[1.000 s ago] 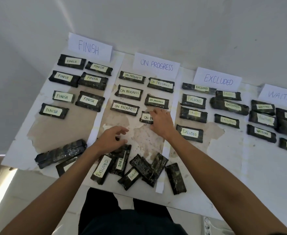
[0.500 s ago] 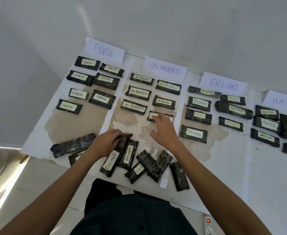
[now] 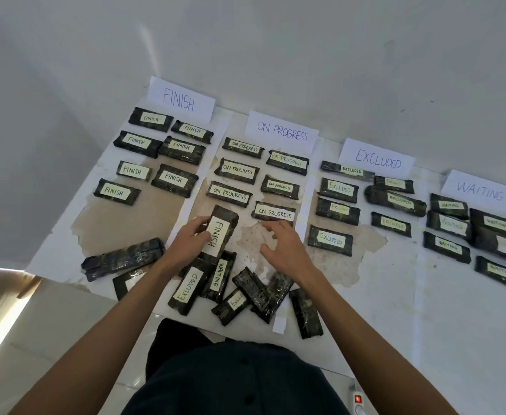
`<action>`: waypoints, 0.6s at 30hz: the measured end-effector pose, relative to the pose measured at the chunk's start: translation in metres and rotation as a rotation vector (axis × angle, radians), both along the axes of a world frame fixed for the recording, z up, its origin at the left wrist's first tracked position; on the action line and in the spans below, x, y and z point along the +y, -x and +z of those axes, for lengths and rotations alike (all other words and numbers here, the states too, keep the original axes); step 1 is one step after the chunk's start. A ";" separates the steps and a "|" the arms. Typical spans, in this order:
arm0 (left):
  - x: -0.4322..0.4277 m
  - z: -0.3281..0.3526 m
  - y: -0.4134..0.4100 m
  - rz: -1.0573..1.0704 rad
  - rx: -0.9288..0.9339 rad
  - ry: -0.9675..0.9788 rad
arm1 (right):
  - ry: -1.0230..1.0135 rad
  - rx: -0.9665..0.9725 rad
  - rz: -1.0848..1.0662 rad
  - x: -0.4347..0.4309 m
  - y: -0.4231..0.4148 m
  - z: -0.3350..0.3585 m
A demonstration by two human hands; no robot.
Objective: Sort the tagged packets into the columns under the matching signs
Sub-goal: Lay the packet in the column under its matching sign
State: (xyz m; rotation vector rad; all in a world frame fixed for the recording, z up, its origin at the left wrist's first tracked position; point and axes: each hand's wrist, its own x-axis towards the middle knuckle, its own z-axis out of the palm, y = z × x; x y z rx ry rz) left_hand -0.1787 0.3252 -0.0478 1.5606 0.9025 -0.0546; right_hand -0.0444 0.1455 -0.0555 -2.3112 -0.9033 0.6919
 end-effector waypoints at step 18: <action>0.008 -0.013 0.014 0.477 0.013 0.003 | -0.048 0.128 0.078 0.048 0.022 0.008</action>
